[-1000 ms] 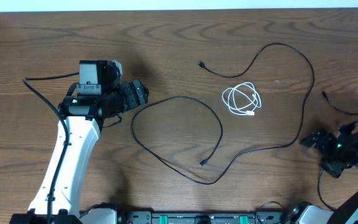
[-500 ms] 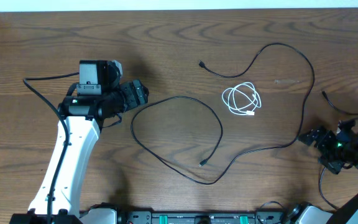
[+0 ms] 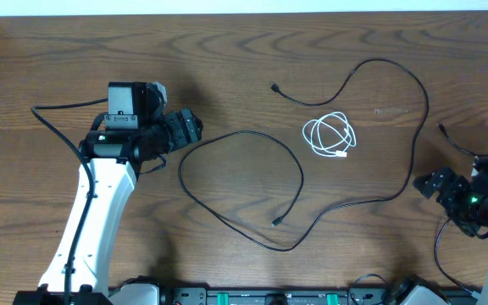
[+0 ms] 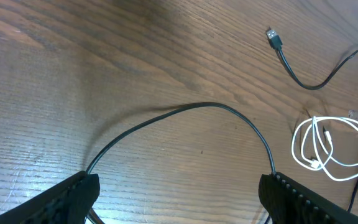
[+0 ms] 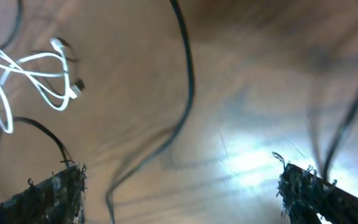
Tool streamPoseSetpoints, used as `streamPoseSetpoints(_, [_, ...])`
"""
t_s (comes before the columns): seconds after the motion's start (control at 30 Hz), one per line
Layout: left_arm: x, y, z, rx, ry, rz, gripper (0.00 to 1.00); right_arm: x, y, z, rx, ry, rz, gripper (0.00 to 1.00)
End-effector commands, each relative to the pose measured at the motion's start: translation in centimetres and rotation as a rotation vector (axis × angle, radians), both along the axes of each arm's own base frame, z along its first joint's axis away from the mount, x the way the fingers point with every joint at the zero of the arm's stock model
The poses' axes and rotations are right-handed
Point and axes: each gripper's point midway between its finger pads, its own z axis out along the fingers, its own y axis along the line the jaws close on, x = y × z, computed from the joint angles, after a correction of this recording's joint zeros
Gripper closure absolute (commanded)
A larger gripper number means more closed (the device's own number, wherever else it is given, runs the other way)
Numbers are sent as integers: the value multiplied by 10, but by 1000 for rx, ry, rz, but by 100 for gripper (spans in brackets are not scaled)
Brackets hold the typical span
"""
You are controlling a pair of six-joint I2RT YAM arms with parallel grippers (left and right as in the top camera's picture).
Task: Untangle cables
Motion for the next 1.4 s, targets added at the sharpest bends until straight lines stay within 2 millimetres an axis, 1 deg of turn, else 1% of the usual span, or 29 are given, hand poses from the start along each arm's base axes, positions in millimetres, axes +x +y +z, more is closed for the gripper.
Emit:
streamPoseSetpoints(0.0, [4,2,8,14,-22,3,13,-9,-21,0,-110,71,-90,4])
streamPoseSetpoints(0.07, [4,2,8,14,-22,3,13,-23,-34,-5,-161,154,-179,4])
streamPoseSetpoints(0.13, [4,2,8,14,-22,3,13,-32,-41,-7,-197,203,-227,4])
streamPoseSetpoints(0.23, [4,2,8,14,-22,3,13,-34,-46,-7,-225,214,-234,1])
streamPoseSetpoints(0.33, [4,2,8,14,-22,3,13,-33,-49,-7,-257,209,-182,1])
streamPoseSetpoints(0.37, [4,2,8,14,-22,3,13,-33,-49,-7,-266,205,-160,3])
streamPoseSetpoints(0.43, [4,2,8,14,-22,3,13,-32,-51,-8,-287,197,-128,10])
streamPoseSetpoints(0.47, [4,2,8,14,-22,3,13,-31,-56,-10,-313,197,-130,10])
streamPoseSetpoints(0.5, [4,2,8,14,-22,3,13,-33,-64,-14,-354,211,-144,7])
streamPoseSetpoints(0.53, [4,2,8,14,-22,3,13,-35,-66,-18,-368,222,-148,5])
streamPoseSetpoints(0.9, [4,2,8,14,-22,3,13,-45,-59,-62,-348,255,-141,4])
streamPoseSetpoints(1.07, [4,2,8,14,-22,3,13,-44,-58,-76,-354,228,-144,4])
streamPoseSetpoints(1.13, [4,2,8,14,-22,3,13,-42,-55,-81,-344,213,-140,6])
streamPoseSetpoints(1.2, [4,2,8,14,-22,3,13,-39,-53,-84,-332,190,-137,12])
streamPoseSetpoints(1.3, [4,2,8,14,-22,3,13,-36,-52,-87,-330,168,-136,31])
streamPoseSetpoints(1.33, [4,2,8,14,-22,3,13,-36,-52,-88,-332,165,-137,39])
streamPoseSetpoints(1.37, [4,2,8,14,-22,3,13,-35,-53,-88,-335,161,-138,54])
